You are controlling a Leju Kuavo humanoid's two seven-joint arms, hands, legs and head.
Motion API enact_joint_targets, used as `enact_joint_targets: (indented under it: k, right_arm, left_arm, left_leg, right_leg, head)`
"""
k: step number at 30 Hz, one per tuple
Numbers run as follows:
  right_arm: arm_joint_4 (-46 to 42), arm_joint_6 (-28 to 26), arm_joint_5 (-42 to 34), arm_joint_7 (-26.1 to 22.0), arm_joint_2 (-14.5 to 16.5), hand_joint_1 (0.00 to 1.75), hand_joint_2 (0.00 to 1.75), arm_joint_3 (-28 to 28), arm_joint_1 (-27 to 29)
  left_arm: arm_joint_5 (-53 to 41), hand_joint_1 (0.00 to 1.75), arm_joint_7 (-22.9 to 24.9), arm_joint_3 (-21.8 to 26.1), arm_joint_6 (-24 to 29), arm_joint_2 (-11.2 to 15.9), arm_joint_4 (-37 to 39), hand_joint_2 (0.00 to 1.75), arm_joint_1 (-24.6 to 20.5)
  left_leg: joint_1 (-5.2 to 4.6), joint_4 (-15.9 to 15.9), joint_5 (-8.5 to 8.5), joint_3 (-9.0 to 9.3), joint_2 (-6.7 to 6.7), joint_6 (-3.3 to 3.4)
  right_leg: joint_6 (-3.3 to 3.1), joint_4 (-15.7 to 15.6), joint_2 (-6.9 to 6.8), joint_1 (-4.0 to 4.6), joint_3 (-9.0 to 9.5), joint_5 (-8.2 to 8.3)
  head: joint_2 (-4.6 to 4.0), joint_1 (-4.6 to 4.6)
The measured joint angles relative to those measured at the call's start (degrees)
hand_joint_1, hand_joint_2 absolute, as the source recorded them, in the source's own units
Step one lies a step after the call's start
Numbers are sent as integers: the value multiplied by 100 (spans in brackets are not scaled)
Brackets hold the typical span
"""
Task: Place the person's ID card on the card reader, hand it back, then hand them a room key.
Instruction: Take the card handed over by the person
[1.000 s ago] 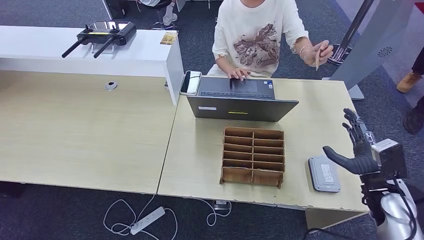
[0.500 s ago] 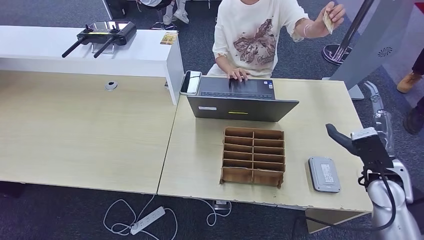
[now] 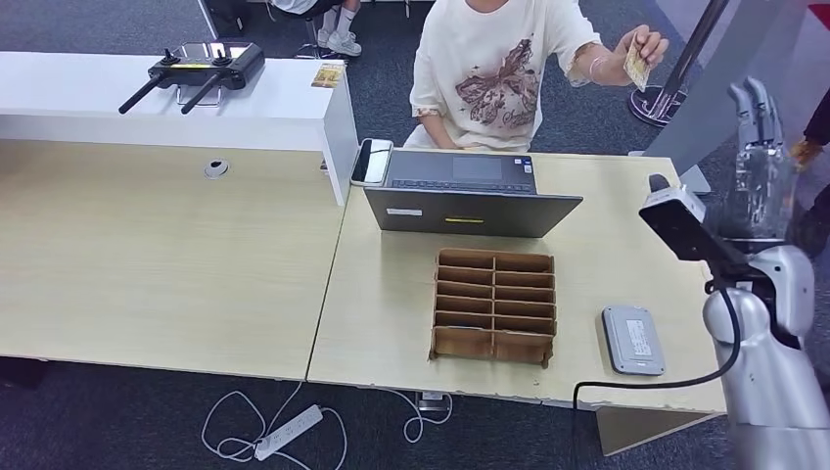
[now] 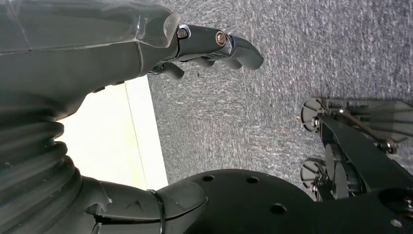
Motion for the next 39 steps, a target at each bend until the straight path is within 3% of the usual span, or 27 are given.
enact_joint_targets:
  k: [5, 10, 15, 27, 39]
  right_arm:
    - [1199, -185, 618, 229, 39, 0, 175, 519, -1205]
    - [2588, -339, 997, 353, 277, 0, 175, 1013, -2272]
    - [3656, -417, 1244, 528, 577, 0, 175, 1383, -2959]
    - [4785, -230, 1578, 949, 894, 0, 175, 1805, -3623]
    - [5158, -226, 1583, 976, 948, 0, 175, 1871, -3796]
  left_arm:
    - [-25, 0, 21, -13, -3, 40, 0, 175, 0]
    - [-30, 0, 55, -28, 7, 53, 0, 175, -1]
    - [-20, 0, 55, -31, 5, 74, 0, 175, -2]
    - [17, 0, 23, -31, 9, 83, 0, 175, -5]
    - [29, 0, 20, -31, 9, 90, 0, 175, -5]
  left_leg:
    - [0, 0, 12, -6, -8, 0]
    - [0, 0, 17, -13, -9, -3]
    - [1, 1, 18, -14, -13, -2]
    - [-1, 2, 18, -16, -13, -2]
    - [0, 3, 17, -16, -13, -2]
  right_leg:
    - [2, 2, -6, 0, -3, 8]
    - [-1, 6, -6, 0, -13, 14]
    - [-1, 6, -10, 0, -15, 14]
    - [0, 3, -9, 0, -15, 14]
    - [1, 2, -9, 0, -16, 15]
  head:
    - [0, 1]
    - [0, -1]
    - [0, 0]
    - [0, -1]
    - [0, -1]
